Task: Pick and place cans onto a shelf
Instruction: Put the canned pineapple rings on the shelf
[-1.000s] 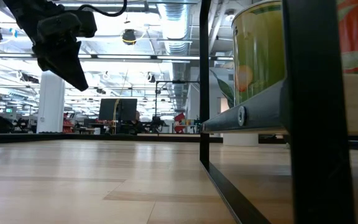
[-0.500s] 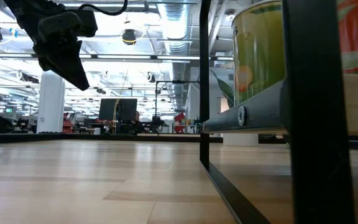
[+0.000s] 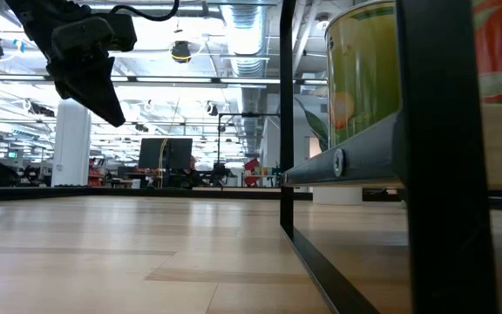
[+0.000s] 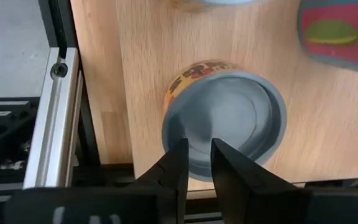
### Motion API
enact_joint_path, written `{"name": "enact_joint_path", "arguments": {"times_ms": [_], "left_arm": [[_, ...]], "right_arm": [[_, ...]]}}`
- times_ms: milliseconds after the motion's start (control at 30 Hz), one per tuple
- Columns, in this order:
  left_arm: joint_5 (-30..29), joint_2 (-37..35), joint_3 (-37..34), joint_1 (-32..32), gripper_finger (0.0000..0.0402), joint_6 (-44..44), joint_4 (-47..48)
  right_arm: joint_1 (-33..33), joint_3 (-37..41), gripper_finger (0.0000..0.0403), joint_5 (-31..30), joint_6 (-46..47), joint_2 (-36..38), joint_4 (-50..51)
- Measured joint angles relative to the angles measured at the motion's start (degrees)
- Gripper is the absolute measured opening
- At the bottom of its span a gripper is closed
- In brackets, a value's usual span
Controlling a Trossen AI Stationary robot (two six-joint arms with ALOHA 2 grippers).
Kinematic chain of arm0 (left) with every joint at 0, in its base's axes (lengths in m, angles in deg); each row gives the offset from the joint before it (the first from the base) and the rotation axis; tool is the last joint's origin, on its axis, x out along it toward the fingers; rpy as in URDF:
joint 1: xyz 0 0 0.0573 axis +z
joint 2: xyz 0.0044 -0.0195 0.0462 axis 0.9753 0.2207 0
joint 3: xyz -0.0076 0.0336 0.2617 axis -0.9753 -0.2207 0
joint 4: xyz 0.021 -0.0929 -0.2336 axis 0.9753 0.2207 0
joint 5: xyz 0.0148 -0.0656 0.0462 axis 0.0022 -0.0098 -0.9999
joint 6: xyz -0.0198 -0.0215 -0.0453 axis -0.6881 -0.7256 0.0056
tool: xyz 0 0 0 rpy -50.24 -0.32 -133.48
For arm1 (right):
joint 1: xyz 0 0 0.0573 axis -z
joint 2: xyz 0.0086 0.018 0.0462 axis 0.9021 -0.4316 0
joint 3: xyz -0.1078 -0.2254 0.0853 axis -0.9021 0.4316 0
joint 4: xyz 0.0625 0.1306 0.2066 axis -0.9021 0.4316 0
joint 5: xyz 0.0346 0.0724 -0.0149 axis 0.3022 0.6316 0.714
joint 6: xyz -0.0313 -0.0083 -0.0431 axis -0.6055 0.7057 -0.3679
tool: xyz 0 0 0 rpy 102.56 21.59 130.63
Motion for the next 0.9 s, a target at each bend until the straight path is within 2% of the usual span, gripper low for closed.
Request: {"name": "enact_joint_path", "arguments": {"times_ms": [433,900], "left_arm": [[0.0,0.0,0.0,0.0,0.0061,0.1,0.0],[0.0,0.0,0.0,0.0,0.0061,1.0,0.0]], "right_arm": [[0.0,0.0,0.0092,2.1,8.3,0.0,0.0],[0.0,0.0,0.0092,5.3,9.3,0.0,1.2]]}}
